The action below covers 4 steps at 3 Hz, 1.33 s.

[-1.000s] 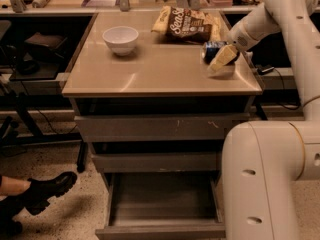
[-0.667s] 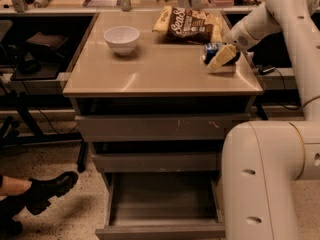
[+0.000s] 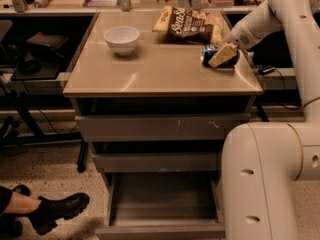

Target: Place pepsi can into bottom drawer

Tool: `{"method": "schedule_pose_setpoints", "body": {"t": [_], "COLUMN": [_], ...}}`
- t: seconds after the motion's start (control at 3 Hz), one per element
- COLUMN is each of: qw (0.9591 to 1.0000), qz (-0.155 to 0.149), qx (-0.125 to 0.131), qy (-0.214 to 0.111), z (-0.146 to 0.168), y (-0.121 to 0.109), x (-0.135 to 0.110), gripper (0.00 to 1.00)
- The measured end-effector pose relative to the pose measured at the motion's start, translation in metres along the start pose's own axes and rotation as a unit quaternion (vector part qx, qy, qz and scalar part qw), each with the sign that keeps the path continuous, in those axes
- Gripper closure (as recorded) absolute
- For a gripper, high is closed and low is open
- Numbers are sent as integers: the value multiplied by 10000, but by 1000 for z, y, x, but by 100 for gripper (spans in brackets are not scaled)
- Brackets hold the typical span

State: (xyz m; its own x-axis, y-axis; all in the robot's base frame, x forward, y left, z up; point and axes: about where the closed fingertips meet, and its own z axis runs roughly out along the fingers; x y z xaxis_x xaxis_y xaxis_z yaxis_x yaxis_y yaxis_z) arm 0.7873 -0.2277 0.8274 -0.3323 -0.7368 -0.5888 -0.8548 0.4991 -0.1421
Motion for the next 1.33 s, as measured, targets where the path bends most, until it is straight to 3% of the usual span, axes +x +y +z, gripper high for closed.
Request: {"method": "schedule_pose_setpoints", "body": {"t": [0.33,0.67,1.0,1.33], "qw": [10000,9981,9885,9746], "qz": [0,115,10,-55], "qx": [1,176,878,1614], "qy": [-4,-572,-1230,-1554], "z": [-3,-63,-158,-236], "y": [1,-2,-7,-3], "x": [-2,5,18,31], "gripper": [89,100,100,100]}}
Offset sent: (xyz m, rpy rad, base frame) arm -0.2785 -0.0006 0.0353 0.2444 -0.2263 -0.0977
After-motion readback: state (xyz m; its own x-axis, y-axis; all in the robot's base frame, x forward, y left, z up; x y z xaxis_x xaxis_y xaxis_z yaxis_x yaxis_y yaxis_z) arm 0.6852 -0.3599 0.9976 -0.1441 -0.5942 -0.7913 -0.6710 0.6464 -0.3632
